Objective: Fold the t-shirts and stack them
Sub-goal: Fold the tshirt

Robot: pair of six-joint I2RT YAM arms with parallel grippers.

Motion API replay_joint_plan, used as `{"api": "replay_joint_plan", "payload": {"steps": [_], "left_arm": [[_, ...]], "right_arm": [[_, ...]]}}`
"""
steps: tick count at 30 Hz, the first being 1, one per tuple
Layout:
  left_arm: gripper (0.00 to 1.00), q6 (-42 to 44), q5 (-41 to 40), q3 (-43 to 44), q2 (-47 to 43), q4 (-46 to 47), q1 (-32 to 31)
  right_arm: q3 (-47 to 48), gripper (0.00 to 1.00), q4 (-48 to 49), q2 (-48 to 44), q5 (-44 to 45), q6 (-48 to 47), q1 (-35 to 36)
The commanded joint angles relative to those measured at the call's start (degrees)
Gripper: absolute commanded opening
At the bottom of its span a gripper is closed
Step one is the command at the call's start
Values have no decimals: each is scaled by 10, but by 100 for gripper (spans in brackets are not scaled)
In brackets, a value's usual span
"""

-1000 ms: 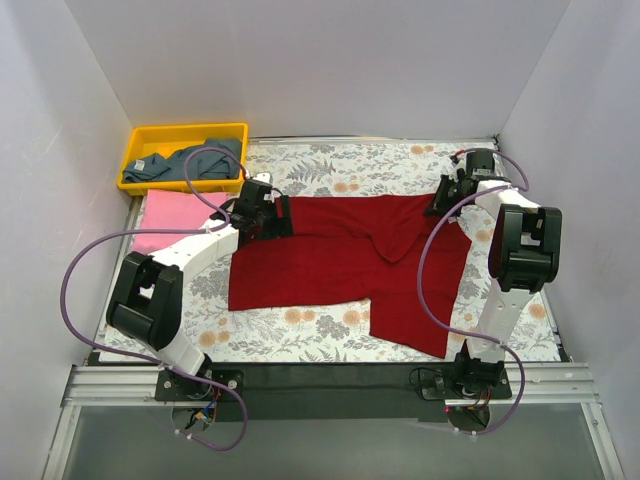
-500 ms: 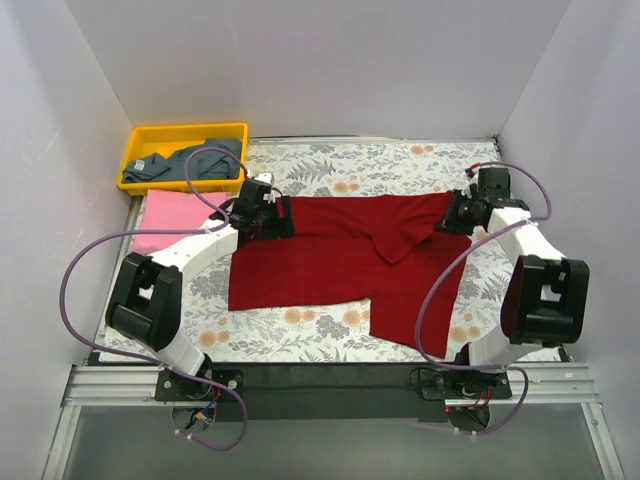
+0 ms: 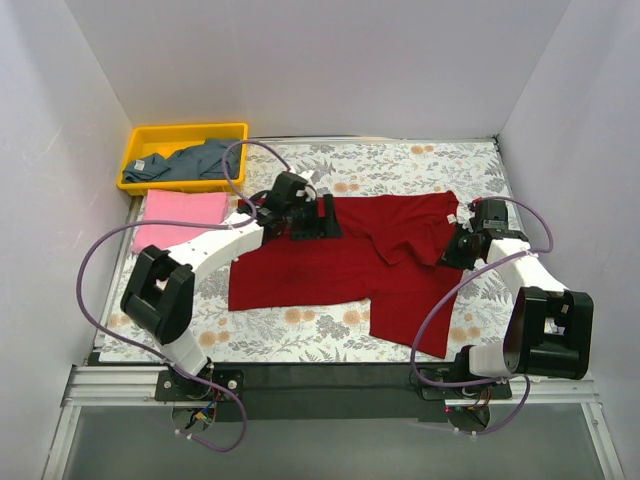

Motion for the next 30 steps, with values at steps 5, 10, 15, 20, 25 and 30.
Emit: {"api": "replay_joint_plan", "payload": {"steps": [5, 10, 15, 20, 25, 30], "left_arm": [[60, -101, 25, 79, 97, 18, -81], [54, -180, 9, 123, 153, 37, -119], [52, -218, -19, 172, 217, 43, -144], [49, -233, -15, 216, 264, 42, -150], [45, -232, -24, 228, 285, 41, -155], [44, -233, -32, 230, 299, 37, -156]], "right_arm": [[-8, 1, 37, -13, -11, 4, -2], [-15, 1, 51, -10, -16, 4, -2], [-16, 1, 61, -11, -27, 9, -2], [-15, 1, 66, -9, -31, 8, -2], [-16, 1, 68, -8, -33, 7, -2], [-17, 1, 73, -5, -34, 8, -2]]}}
